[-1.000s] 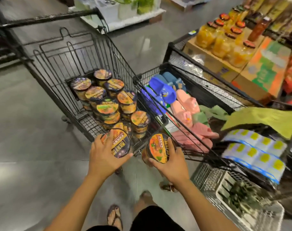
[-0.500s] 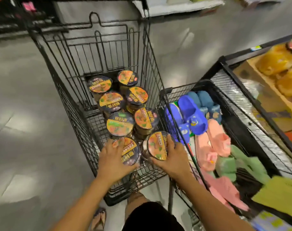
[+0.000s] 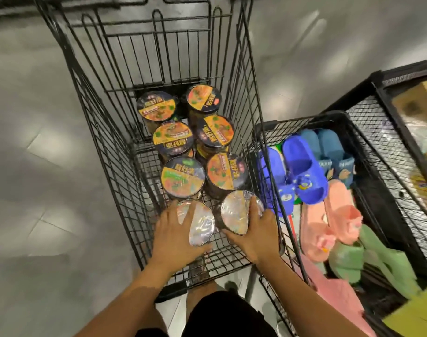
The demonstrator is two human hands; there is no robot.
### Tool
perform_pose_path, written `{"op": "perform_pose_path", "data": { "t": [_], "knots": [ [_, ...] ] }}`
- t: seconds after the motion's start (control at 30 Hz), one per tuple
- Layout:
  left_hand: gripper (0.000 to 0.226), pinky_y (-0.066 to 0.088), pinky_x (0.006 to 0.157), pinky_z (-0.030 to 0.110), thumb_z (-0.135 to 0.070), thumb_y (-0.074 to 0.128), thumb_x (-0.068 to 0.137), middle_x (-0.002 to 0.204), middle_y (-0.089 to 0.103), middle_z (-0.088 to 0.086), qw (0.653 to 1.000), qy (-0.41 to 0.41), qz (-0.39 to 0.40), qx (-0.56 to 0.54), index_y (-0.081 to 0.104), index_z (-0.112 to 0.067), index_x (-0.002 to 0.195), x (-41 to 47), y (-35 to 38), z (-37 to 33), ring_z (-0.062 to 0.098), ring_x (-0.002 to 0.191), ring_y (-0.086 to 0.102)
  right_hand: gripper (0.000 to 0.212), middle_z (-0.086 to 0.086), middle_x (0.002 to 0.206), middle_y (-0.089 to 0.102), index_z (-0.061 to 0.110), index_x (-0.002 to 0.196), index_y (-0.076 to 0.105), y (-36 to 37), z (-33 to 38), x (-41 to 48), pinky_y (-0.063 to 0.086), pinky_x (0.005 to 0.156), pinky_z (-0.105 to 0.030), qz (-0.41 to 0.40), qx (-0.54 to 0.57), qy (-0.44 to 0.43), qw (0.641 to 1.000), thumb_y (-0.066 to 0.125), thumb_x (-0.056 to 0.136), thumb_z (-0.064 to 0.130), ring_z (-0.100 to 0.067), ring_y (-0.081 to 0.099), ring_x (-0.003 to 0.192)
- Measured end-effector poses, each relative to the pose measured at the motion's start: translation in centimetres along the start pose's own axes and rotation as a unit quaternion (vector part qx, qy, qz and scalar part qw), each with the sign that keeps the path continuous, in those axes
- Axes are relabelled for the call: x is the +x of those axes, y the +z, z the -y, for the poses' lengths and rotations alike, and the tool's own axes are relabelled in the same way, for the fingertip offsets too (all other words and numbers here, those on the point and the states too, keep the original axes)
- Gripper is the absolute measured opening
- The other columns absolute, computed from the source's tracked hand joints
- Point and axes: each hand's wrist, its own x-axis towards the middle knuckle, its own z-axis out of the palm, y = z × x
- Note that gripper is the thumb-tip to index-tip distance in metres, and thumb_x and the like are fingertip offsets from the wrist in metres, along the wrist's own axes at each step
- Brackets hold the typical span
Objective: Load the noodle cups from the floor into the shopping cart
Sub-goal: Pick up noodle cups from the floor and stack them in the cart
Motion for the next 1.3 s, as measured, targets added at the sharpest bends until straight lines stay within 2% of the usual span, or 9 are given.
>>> {"op": "perform_pose_path", "data": {
  "t": [0.3,0.47,0.6,0.73,0.87,0.93,1.03,1.2,1.3],
  "knots": [
    [0.107,0.014,0.116,0.050,-0.092,0.008,0.068,0.160,-0.001,0.017,0.999,0.042,0.007,0.003,0.015,-0.028,0.154,-1.2,-3.0,0.7,0.039,0.145,0.007,0.138,-0.023,0.136,0.036,0.023,0.154,0.006,-1.0,1.3,-3.7,0.041,0.101,-0.045,-0.004,0.004,0.101,0.995,0.038,0.044,0.101,-0.041,0.042,0.124],
    [0.097,0.027,0.111,0.057,-0.084,0.026,0.080,0.158,0.014,0.020,0.981,0.190,0.019,0.034,0.027,-0.019,0.151,-3.5,-4.5,1.5,0.041,0.144,0.016,0.117,-0.028,0.124,0.049,0.008,0.147,0.034,1.9,3.8,-12.2,0.047,0.089,-0.047,-0.109,0.047,0.192,0.974,0.039,0.064,0.091,-0.044,0.051,0.110],
    [0.094,0.022,0.113,0.055,-0.080,0.024,0.083,0.156,0.022,0.021,0.940,0.320,0.031,0.114,0.034,-0.015,0.149,-6.9,-5.0,1.4,0.040,0.145,0.012,0.106,-0.020,0.143,0.036,0.016,0.153,0.019,4.9,6.4,-20.9,0.039,0.103,-0.042,-0.056,0.067,0.298,0.951,0.038,0.074,0.086,-0.035,0.038,0.130],
    [0.100,0.025,0.112,0.054,-0.082,0.004,0.081,0.154,0.027,0.020,0.885,0.425,0.081,0.174,0.040,-0.015,0.146,-10.9,-3.3,0.7,0.041,0.143,0.023,0.104,-0.016,0.147,0.031,0.021,0.154,0.010,8.1,7.2,-29.0,0.037,0.104,-0.042,-0.022,0.090,0.373,0.923,0.026,0.074,0.087,-0.034,0.036,0.130],
    [0.115,0.011,0.117,0.049,-0.087,-0.015,0.066,0.159,0.008,0.016,0.806,0.521,0.151,0.236,0.018,-0.019,0.153,-16.5,-0.3,-1.2,0.037,0.147,0.005,0.105,-0.019,0.152,0.024,0.021,0.154,0.008,10.8,7.5,-36.3,0.028,0.110,-0.040,0.015,0.113,0.424,0.899,0.024,0.073,0.085,-0.034,0.026,0.138],
    [0.111,0.012,0.117,0.048,-0.086,-0.003,0.068,0.159,0.008,0.018,0.765,0.557,0.180,0.270,0.017,-0.019,0.154,-19.2,1.5,-2.0,0.038,0.147,0.007,0.105,-0.020,0.151,0.025,0.021,0.154,0.010,12.7,7.6,-39.8,0.029,0.109,-0.042,-0.002,0.138,0.463,0.876,0.026,0.072,0.085,-0.035,0.028,0.138],
    [0.092,0.043,0.099,0.049,-0.076,0.024,0.073,0.140,0.048,0.024,0.702,0.609,0.187,0.319,0.059,-0.015,0.132,-23.1,4.4,-3.6,0.041,0.128,0.048,0.112,-0.019,0.152,0.024,0.020,0.154,0.009,15.0,7.8,-44.7,0.026,0.109,-0.043,-0.013,0.175,0.515,0.839,0.017,0.066,0.091,-0.034,0.026,0.138],
    [0.095,0.022,0.114,0.049,-0.075,0.030,0.073,0.156,0.020,0.021,0.598,0.692,0.203,0.348,0.033,-0.018,0.149,-30.8,8.6,-6.0,0.041,0.144,0.018,0.124,-0.019,0.152,0.023,0.020,0.154,0.007,18.1,7.8,-53.8,0.024,0.111,-0.040,-0.050,0.223,0.612,0.757,0.003,0.055,0.094,-0.032,0.024,0.140],
    [0.091,0.043,0.099,0.052,-0.075,0.033,0.070,0.139,0.047,0.027,0.541,0.721,0.214,0.377,0.059,-0.013,0.132,-36.1,12.9,-7.2,0.044,0.129,0.046,0.126,-0.018,0.154,0.021,0.021,0.155,0.005,20.8,8.1,-60.2,0.022,0.112,-0.041,-0.063,0.255,0.665,0.699,-0.003,0.052,0.093,-0.033,0.022,0.141]
  ]
}}
